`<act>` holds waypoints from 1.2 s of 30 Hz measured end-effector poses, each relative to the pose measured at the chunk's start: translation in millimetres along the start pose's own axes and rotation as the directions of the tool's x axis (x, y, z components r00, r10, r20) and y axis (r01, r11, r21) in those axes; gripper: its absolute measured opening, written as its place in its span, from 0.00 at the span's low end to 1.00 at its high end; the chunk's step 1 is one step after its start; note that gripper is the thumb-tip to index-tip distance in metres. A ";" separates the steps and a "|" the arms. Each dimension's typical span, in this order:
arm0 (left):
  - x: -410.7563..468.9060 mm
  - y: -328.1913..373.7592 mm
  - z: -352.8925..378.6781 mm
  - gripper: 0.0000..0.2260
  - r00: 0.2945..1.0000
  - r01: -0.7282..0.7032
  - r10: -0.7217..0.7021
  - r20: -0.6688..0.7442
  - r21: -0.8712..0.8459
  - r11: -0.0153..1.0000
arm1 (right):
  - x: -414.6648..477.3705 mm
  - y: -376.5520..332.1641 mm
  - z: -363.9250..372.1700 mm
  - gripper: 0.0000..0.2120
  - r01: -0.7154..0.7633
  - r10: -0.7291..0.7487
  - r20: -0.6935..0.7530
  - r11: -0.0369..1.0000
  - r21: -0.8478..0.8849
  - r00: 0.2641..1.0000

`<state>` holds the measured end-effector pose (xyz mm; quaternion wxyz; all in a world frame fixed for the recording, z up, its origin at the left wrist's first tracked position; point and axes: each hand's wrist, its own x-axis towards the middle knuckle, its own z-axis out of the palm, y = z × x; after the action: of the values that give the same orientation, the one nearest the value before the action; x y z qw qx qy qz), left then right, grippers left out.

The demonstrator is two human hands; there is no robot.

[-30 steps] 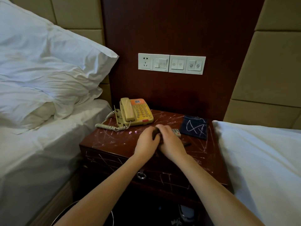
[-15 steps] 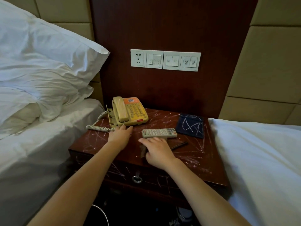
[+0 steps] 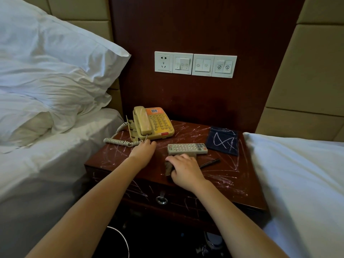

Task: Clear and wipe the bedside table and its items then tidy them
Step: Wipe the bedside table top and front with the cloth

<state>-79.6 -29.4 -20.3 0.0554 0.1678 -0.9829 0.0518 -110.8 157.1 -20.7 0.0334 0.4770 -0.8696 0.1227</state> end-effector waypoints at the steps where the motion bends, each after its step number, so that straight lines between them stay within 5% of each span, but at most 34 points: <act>1: -4.5 -2.7 -1.1 0.14 1.000 -0.002 0.001 -0.004 -0.047 0.999 | 0.4 -0.1 -0.1 0.24 -0.001 0.001 0.001 1.000 0.001 1.000; 8: -113.8 -34.0 -6.6 0.01 0.987 -0.064 -0.021 -0.160 -0.506 0.860 | -0.2 -0.5 1.6 0.21 -0.005 0.004 -0.029 1.000 -0.031 1.000; 13: -202.2 -61.5 15.8 0.04 0.992 -0.006 -0.058 -0.115 -0.488 0.873 | -1.9 -5.0 0.8 0.20 -0.019 0.019 0.012 0.999 -0.050 1.000; 20: -248.8 -90.1 72.2 0.01 0.968 0.228 -0.164 0.188 -0.400 0.888 | -0.9 -7.0 -11.3 0.23 -0.014 0.025 0.091 0.993 -0.121 0.996; 23: -252.6 -96.4 79.6 0.10 0.944 0.291 -0.193 0.269 -0.399 0.870 | -2.6 -9.6 -19.6 0.28 -0.026 0.033 0.120 0.998 -0.061 0.992; 30: -206.2 -90.4 1.6 0.05 0.917 0.264 -0.387 -0.100 -0.576 0.773 | -16.4 -1.7 -37.3 0.25 0.021 -0.019 -0.048 0.999 0.040 0.999; 36: -140.7 -49.1 -61.7 0.04 0.899 0.252 -0.423 -0.112 -0.656 0.711 | -14.3 13.6 -63.9 0.17 0.032 -0.036 -0.085 0.998 -0.053 0.996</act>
<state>74.4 -22.4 27.1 0.2418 0.3097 -0.8796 -0.2681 -118.2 191.5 36.1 0.0852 0.4850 -0.8620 0.1199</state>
